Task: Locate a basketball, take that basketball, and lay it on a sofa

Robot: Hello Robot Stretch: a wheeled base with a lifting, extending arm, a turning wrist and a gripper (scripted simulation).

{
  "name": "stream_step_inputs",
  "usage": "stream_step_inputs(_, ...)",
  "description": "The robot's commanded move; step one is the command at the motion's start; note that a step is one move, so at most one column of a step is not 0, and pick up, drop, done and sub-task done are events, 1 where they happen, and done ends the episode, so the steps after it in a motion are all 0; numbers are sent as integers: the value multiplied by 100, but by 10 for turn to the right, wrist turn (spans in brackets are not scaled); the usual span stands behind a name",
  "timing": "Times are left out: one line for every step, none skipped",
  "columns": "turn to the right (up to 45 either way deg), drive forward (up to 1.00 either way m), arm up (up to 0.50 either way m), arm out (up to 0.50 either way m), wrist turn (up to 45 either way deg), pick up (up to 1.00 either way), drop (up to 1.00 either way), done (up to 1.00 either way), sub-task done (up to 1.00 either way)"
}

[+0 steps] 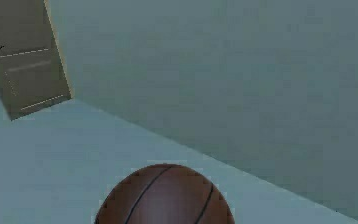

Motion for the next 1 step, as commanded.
stream_step_inputs(0,45,0,0,0,0,0,0,0)
